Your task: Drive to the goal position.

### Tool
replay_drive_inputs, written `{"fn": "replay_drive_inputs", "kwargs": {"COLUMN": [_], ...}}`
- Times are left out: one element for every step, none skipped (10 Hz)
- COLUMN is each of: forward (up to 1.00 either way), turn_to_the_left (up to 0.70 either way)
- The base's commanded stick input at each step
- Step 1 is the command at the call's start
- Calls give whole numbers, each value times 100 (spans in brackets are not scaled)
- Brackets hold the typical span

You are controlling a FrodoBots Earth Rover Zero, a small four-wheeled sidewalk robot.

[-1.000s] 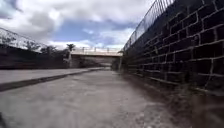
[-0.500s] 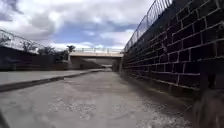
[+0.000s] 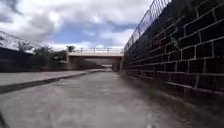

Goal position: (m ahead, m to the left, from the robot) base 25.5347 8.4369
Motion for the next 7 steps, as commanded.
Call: {"fn": "replay_drive_inputs", "kwargs": {"forward": [100,100,100,100,100,100,100], "turn_to_the_left": [0,0,0,0,0,0,0]}}
